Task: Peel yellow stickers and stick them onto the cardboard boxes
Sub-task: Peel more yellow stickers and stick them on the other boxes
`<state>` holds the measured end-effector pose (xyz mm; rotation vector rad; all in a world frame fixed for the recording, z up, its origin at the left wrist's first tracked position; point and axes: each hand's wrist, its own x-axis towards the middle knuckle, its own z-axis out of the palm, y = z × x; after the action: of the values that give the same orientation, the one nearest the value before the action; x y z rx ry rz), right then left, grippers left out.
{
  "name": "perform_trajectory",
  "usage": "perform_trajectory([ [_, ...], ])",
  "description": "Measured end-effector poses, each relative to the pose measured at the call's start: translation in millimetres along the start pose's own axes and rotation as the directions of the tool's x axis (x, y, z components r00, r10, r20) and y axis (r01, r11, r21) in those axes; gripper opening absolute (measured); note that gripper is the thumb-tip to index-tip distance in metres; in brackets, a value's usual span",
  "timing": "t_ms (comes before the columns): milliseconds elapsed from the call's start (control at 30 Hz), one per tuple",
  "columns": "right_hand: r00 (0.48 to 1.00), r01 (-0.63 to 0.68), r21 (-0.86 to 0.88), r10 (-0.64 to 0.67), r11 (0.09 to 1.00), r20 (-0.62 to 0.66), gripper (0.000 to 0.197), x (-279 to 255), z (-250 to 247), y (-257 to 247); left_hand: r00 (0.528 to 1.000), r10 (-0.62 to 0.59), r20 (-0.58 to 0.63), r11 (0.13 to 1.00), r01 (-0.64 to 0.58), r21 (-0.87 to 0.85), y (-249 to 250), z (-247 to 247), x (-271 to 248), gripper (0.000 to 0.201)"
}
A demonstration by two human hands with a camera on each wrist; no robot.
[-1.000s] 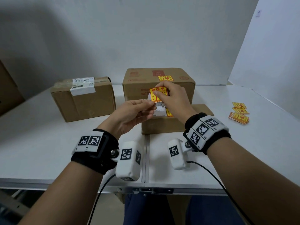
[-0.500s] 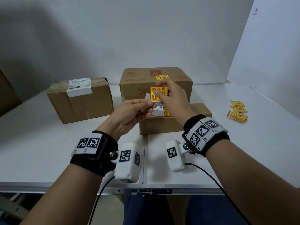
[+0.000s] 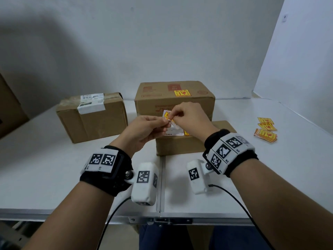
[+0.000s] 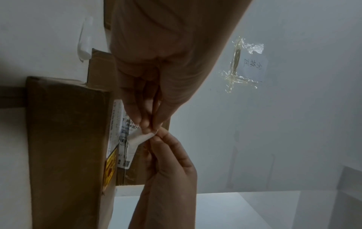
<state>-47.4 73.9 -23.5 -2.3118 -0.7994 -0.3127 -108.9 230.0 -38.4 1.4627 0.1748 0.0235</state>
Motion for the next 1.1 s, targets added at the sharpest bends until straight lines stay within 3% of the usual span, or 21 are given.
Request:
perform_trajectory([
  [133, 0.997, -0.071, 0.183, 0.071, 0.981, 0.011, 0.018, -3.3, 0.3, -2.1, 0.999, 0.04, -0.011, 0.995, -0.038, 0.09, 5.9, 0.2, -1.4, 0.017],
  [400, 0.988, -0.141, 0.322, 0.114, 0.936, 0.101, 0.016, -2.7, -0.9, 2.6, 0.993, 0.113, -0.029, 0.967, -0.103, 0.231, 13.3, 3.0, -5.5, 0.02],
  [567, 0.969, -0.244, 0.455, 0.194, 0.857, 0.154, 0.015, -2.3, 0.1, 5.4, 0.986, 0.161, -0.039, 0.933, -0.139, 0.332, 13.8, 5.3, -3.0, 0.019],
  [1100, 0.959, -0.281, 0.451, 0.238, 0.847, 0.152, 0.01, -6.9, -1.1, 2.1, 0.991, 0.136, 0.001, 0.856, -0.119, 0.503, 21.8, 9.1, -2.1, 0.019],
])
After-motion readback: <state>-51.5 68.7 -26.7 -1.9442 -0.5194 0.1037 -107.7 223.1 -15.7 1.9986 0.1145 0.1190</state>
